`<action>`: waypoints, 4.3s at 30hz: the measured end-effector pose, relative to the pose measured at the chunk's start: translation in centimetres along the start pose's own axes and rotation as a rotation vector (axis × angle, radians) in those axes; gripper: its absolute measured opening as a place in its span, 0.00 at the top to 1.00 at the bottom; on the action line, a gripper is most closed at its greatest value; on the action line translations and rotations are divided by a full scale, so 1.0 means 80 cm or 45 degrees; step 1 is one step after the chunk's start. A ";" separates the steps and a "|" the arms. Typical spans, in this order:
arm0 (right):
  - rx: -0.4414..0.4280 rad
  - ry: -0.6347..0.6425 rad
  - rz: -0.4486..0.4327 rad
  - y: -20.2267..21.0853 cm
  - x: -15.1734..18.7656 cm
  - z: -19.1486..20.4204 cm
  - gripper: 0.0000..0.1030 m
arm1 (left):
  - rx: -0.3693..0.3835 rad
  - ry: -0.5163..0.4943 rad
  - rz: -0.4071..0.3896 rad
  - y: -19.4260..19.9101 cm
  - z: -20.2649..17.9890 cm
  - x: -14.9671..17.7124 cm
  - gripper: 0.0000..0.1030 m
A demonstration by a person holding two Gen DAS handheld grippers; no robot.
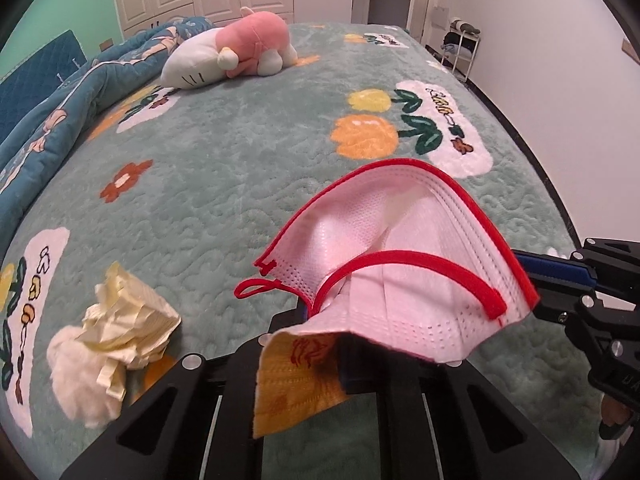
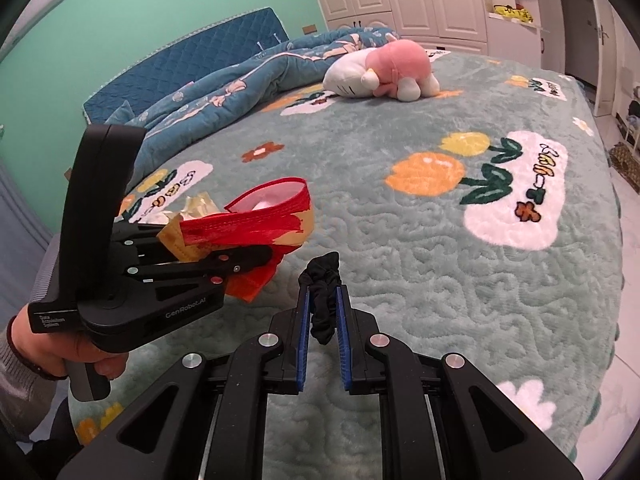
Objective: Collect trash
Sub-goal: 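Grasp the red paper packet and face mask with the left gripper while the right holds the hair tie, then carry the packet, mask and hair tie over the orange bucket with both tools, then open both grippers over the orange bucket to drop the items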
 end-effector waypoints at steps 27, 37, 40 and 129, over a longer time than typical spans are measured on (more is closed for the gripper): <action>-0.100 0.020 -0.144 0.284 0.054 0.134 0.87 | -0.041 -0.026 -0.025 0.218 -0.090 0.093 0.88; -0.066 -0.010 -0.201 0.366 0.092 0.145 0.87 | 0.021 -0.149 -0.019 0.246 -0.158 0.129 0.88; -0.037 -0.022 -0.214 0.385 0.102 0.140 0.87 | 0.041 -0.194 -0.025 0.253 -0.180 0.135 0.88; 0.785 -0.957 -0.132 0.614 0.511 -0.236 0.67 | 0.629 -0.974 0.340 0.142 -0.662 0.282 0.24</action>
Point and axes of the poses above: each gripper's, at about its wrist camera, not at the fingertips, and y roughly against the way its jaws point, z to its left, x to its underside, the point moved 8 cm from there along -y, roughly the way its jaws point, and after that the axes turned 10 degrees about -z, right-handed, at the moved point
